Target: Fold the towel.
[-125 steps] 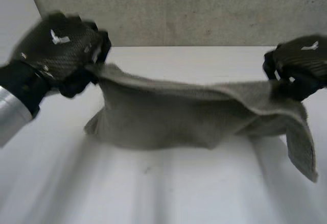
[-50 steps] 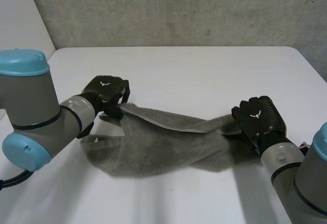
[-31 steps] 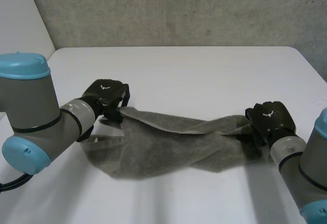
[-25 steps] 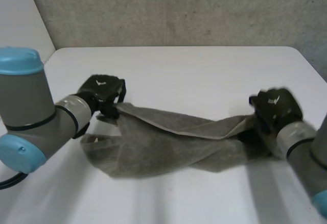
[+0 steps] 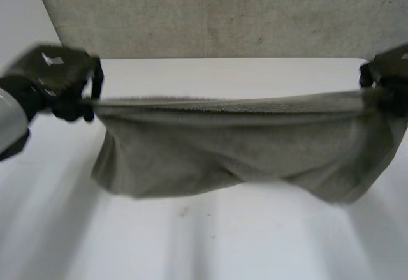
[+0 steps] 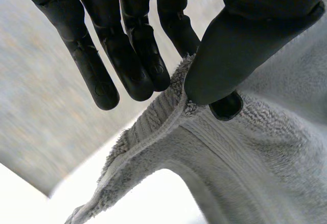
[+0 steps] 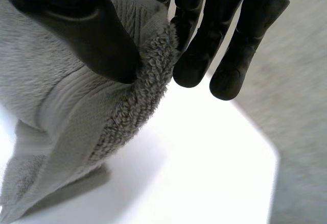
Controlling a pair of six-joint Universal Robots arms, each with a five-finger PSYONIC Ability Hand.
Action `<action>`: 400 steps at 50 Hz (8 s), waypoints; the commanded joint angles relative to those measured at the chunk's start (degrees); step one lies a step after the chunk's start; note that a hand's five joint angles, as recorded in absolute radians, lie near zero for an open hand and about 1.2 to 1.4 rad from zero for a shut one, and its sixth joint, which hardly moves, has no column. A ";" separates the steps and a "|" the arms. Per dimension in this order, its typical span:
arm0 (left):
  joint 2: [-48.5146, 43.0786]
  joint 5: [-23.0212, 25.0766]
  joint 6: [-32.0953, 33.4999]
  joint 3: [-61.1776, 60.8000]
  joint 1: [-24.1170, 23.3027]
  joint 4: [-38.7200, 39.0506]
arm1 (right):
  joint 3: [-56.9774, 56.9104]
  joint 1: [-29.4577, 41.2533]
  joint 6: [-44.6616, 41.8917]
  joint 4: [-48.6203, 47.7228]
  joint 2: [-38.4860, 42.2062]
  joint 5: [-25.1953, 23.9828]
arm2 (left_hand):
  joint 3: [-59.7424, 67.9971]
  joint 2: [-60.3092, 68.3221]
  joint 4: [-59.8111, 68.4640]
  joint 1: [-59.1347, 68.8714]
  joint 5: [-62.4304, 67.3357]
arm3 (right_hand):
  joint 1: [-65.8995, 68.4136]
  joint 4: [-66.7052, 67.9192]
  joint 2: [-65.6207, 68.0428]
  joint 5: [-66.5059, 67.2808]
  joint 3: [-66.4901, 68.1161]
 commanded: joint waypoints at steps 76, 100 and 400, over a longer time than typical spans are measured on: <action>-33.07 -6.41 8.43 -10.70 -1.36 44.77 | 26.95 4.64 9.46 -36.92 10.39 5.49 | -7.18 -7.19 -7.20 -4.29 -5.62 | 3.92 3.55 5.64 4.01 3.85; -25.95 -6.23 8.87 -16.24 -0.48 45.03 | 27.04 4.19 9.55 -38.50 10.57 4.43 | 10.29 10.28 10.27 13.18 11.85 | 3.92 3.55 5.64 4.01 3.85; 18.44 17.05 7.29 -31.44 17.18 15.15 | 22.56 -6.71 -11.98 -8.71 -10.09 -0.41 | 10.29 10.28 10.27 13.18 11.85 | 3.92 3.55 5.64 4.01 3.85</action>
